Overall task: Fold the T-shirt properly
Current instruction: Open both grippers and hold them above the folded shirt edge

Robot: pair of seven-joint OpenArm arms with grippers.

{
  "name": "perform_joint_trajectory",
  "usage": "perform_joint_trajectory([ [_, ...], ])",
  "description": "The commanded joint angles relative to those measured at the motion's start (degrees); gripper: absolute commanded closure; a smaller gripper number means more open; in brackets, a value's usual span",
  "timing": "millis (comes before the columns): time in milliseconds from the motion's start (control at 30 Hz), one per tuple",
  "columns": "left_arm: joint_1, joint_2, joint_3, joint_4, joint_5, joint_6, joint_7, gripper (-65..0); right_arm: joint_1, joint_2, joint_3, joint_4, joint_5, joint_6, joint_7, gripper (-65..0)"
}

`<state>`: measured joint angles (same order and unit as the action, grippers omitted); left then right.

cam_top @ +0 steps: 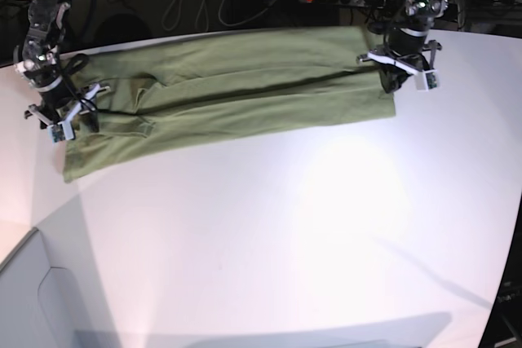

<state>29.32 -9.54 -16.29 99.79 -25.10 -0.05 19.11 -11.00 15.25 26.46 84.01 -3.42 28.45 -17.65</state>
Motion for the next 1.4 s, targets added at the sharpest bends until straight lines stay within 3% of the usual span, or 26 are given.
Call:
perform_joint_trajectory([
  [0, 0.1, -0.4, -0.2, 1.1, -0.2, -0.1, -1.1, 0.0, 0.5, 1.0, 0.3, 1.1, 0.5, 0.4, 1.3, -37.2],
  [100, 0.1, -0.4, 0.3, 1.5, -0.3, -0.1, -1.0, 0.0, 0.5, 1.0, 0.6, 1.2, 0.5, 0.4, 1.3, -44.6],
  [267, 0.5, 0.0, 0.8, 3.9, -0.3, 0.2, -1.0, -21.8, 0.6, 1.1, 0.8, 3.3, 0.5, 0.4, 1.3, -44.7],
  [367, 1.4, 1.0, 0.4, 7.1, -0.3, 0.1, -1.0, -27.9, 0.5, 0.9, 0.8, 6.6, 0.5, 0.4, 1.3, -44.7],
  [567, 1.8, 1.1, 0.5, 12.1, -0.3, 0.1, -1.0, -28.1, 1.7, -0.3, 0.7, 10.1, 0.5, 0.4, -1.8, -44.8],
  [933, -2.0, 0.8, 5.6, -0.3, 0.2, 0.1, -1.0, -28.1, 9.8, -2.0, 0.2, 5.3, 0.3, 0.3, -10.0, -44.8],
  [1367, 1.0, 0.5, 5.3, -0.7, 0.1, 0.1, -1.0, -28.1, 3.4, -0.3, 0.7, 5.3, 0.3, 0.3, -10.4, -44.8],
])
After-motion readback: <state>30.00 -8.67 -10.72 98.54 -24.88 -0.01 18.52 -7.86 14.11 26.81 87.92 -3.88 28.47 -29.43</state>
